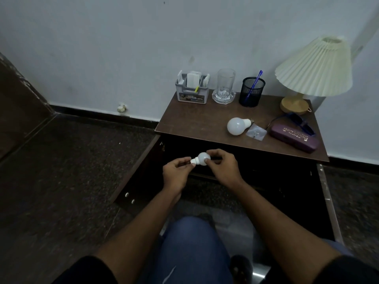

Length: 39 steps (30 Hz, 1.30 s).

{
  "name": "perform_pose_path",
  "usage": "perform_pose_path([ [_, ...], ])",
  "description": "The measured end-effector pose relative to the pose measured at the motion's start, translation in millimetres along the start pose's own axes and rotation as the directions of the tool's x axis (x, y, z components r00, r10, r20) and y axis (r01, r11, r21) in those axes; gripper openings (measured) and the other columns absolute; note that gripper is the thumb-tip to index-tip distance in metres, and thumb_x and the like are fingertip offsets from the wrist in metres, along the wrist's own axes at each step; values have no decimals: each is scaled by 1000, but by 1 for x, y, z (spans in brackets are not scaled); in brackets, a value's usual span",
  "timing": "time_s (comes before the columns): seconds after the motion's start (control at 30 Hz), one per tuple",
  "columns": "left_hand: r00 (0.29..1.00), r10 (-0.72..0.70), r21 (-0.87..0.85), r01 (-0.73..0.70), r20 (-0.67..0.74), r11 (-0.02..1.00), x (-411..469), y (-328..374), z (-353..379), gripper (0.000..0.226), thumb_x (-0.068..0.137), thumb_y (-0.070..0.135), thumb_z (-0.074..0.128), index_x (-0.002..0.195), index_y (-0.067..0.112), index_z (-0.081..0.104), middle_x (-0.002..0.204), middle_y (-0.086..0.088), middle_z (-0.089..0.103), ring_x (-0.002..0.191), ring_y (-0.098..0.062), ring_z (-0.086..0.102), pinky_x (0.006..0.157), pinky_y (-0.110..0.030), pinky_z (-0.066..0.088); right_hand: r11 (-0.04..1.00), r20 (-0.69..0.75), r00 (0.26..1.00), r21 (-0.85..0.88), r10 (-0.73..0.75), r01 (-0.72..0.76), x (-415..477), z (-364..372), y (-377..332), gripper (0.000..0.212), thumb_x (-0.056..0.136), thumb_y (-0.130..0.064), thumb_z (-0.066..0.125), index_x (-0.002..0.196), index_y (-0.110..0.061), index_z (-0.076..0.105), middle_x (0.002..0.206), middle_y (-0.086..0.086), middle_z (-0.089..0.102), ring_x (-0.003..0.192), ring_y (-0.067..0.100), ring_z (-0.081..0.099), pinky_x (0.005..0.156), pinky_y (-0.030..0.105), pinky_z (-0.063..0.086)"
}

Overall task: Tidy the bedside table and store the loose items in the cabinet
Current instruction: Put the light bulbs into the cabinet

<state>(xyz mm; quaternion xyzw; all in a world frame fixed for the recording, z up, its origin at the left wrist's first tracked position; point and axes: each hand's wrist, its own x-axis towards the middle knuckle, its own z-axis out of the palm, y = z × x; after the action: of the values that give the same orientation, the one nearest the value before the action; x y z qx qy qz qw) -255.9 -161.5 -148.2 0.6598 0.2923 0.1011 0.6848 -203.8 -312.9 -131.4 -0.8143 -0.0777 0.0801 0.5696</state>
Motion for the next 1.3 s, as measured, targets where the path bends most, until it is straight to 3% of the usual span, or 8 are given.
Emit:
perform_pose_path([
  [0.2,993,-93,8,94,-72,996,6,-32,1,20,79,6,82,96,13,78,88,3,77,75,1,72,77,-17,57,993,-34,993,23,115,-114,1,21,34,25,89,-6,73,113,0,71,107,11,72,100,22,69,91,35,57],
  [0.47,970,-120,106,144,-210,984,67,-44,24,20,87,7,71,105,12,79,100,-3,77,94,-14,72,92,-31,58,982,-22,982,-7,187,-187,59,54,57,28,88,-12,72,115,-7,70,102,0,71,99,16,68,88,30,55],
  [0.63,980,-108,178,138,-168,974,116,-45,34,31,90,4,61,118,9,73,106,-5,75,90,-14,69,71,-13,49,967,27,968,-60,248,-246,108,75,63,32,92,-22,67,118,-4,71,112,14,74,109,28,67,92,38,54],
  [0.77,981,-136,251,168,-137,953,149,-48,39,25,89,5,60,112,0,69,108,-18,73,103,-33,69,89,-38,57,905,122,901,-154,415,-396,137,89,67,40,99,-32,56,122,-2,68,129,21,66,124,34,59,100,35,46],
  [0.83,975,-158,283,198,-159,938,162,-49,41,28,88,5,61,115,-3,66,113,-20,71,107,-33,68,89,-37,56,877,192,858,-176,477,-448,145,92,67,45,101,-36,53,131,-4,64,139,18,60,131,31,54,105,32,41],
  [1.07,973,-225,290,230,-50,929,191,-51,51,42,100,14,52,141,4,52,144,-12,56,133,-26,53,91,-20,39,920,237,892,-23,385,-391,167,107,71,44,108,-23,40,150,-9,41,160,11,35,147,25,33,121,29,22],
  [1.2,968,-248,274,227,45,935,199,-51,53,45,101,13,52,146,6,46,149,-12,50,136,-26,48,97,-23,39,914,230,889,-7,397,-406,175,111,80,45,109,-20,35,153,-7,32,163,12,27,149,25,27,109,18,19],
  [1.3,964,-262,265,240,51,934,202,-48,50,43,101,9,52,144,4,48,147,-14,52,135,-27,49,98,-25,41,930,176,914,-24,366,-368,178,111,78,46,109,-25,37,152,-10,36,162,9,30,148,24,29,118,26,20],
])
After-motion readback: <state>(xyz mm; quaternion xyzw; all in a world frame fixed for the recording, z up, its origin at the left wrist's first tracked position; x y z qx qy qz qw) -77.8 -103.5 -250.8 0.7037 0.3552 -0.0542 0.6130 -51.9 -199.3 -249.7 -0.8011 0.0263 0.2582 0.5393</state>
